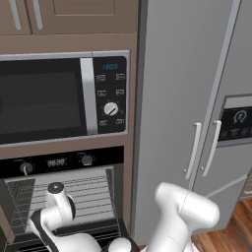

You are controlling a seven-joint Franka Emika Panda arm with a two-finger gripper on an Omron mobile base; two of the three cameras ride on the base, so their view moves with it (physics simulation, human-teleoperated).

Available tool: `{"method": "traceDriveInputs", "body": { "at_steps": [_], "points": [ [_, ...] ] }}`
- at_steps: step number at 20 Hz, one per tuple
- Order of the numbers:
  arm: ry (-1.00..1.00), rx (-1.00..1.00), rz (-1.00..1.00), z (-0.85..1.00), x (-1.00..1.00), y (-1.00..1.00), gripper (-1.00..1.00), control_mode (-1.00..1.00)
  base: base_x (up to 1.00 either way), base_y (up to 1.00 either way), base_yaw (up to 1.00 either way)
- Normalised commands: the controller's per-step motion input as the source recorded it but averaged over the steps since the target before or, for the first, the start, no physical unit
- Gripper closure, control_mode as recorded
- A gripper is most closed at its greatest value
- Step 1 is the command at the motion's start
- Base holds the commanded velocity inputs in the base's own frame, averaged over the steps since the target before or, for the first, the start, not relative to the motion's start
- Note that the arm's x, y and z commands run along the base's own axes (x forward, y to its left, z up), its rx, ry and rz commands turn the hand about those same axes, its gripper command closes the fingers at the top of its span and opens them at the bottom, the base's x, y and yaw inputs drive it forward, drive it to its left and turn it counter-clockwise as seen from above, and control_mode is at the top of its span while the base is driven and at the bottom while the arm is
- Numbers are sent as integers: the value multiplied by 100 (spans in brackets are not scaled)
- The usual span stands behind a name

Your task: Take the fish from the oven and place it on the plate on the counter.

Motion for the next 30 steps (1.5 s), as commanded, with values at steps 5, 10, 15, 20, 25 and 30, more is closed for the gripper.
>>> {"method": "traceDriveInputs", "body": {
  "at_steps": [5, 10, 15, 20, 25, 30],
  "points": [
    [0, 0, 0, -28, 30, 26, -100, -100, 0, 0, 0],
    [0, 0, 0, -29, 31, 4, -100, -100, 0, 0, 0],
    [0, 0, -1, -28, 23, 0, -100, -100, 0, 0, 0],
    [2, -3, -4, -61, -21, 0, 100, -100, 0, 0, 0],
    [0, -2, -3, -75, -15, 0, 100, -100, 0, 0, 0],
    [0, 0, -1, -77, -31, 0, 100, -100, 0, 0, 0]
  ]
}}
